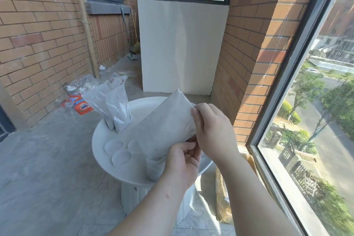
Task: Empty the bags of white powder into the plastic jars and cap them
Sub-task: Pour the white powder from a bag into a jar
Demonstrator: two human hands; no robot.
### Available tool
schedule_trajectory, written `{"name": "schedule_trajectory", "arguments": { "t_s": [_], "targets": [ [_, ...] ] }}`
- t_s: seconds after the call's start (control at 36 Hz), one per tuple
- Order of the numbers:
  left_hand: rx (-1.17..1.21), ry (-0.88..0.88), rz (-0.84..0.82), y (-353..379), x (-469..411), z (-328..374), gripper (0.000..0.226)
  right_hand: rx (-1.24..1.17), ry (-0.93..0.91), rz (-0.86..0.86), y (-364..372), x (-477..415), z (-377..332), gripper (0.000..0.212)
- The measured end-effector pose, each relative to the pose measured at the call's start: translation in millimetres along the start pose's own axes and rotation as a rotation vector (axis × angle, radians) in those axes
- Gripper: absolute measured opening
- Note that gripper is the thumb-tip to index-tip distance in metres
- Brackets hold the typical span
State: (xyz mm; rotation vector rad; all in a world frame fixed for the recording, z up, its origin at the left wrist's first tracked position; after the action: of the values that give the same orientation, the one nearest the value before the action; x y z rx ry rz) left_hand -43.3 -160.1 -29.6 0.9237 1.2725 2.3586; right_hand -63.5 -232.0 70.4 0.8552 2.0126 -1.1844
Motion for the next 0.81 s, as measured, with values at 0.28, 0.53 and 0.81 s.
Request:
{"name": "schedule_trajectory", "arguments": {
  "t_s": [0.28,0.53,0.81],
  "targets": [
    [0.008,-0.001,-0.003,1.2,0.2,-0.5,0.034,0.004,0.003,0.006,0.0,0.4,-0.9,0.033],
    [0.009,0.002,-0.025,1.2,-1.7,-1.1,0.034,0.008,0.004,0.013,-1.1,0.8,2.2,0.031],
    [-0.001,0.018,-0.031,2.9,-1.0,-1.8,0.041,0.020,-0.005,-0.002,1.3,1.5,1.1,0.030]
  ]
}}
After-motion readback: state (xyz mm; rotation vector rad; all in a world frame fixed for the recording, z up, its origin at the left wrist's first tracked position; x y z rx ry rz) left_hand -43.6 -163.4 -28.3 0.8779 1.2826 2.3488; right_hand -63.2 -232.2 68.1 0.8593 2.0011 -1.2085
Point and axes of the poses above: each hand's wrist, its own x-axis away from the middle knuckle, its own y-axis out of the palm, z = x × y, the point moved 6 cm from there along -x, towards the middle knuckle, and after that the axes turned 6 degrees about -x, right-handed, at the moved point
